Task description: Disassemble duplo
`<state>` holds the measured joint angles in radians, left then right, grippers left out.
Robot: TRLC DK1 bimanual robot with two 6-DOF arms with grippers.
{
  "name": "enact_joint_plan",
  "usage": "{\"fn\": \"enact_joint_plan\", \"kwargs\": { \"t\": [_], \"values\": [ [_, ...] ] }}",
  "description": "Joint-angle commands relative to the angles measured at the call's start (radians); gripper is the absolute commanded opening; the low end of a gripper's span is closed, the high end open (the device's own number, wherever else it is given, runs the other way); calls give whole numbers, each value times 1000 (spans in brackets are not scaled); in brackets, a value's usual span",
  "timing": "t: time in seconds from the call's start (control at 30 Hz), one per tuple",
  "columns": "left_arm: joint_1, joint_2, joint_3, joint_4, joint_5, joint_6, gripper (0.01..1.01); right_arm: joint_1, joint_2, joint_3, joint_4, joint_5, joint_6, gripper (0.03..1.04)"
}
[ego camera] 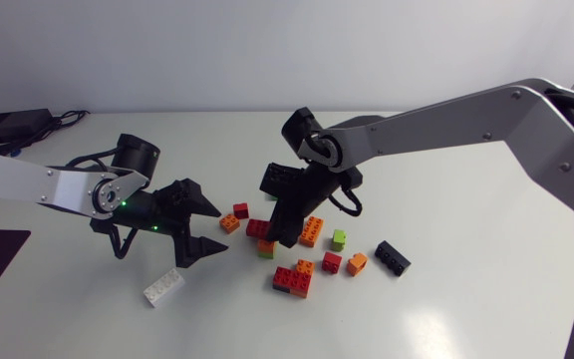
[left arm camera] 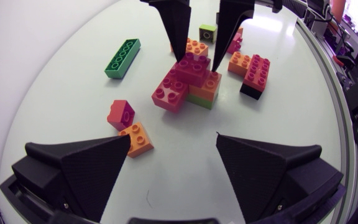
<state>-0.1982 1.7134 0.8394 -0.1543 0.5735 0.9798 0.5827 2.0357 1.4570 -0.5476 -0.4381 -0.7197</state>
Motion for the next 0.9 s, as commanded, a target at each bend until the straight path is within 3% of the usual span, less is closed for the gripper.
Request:
{"fn": "enact_joint_plan", "kwargs": {
  "t": [0.0,0.4,0.87],
  "values": [
    [3,26,40,-5,17,39,959,2,31,26,-23,-2,-26,282],
    [-27,29,61,-24,31,48,959,19,11,-29,-64,-8,-47,172],
    [-61,32,79,-105,71,80,959,82,-157,-81,-121,-68,-49,169]
  ]
}}
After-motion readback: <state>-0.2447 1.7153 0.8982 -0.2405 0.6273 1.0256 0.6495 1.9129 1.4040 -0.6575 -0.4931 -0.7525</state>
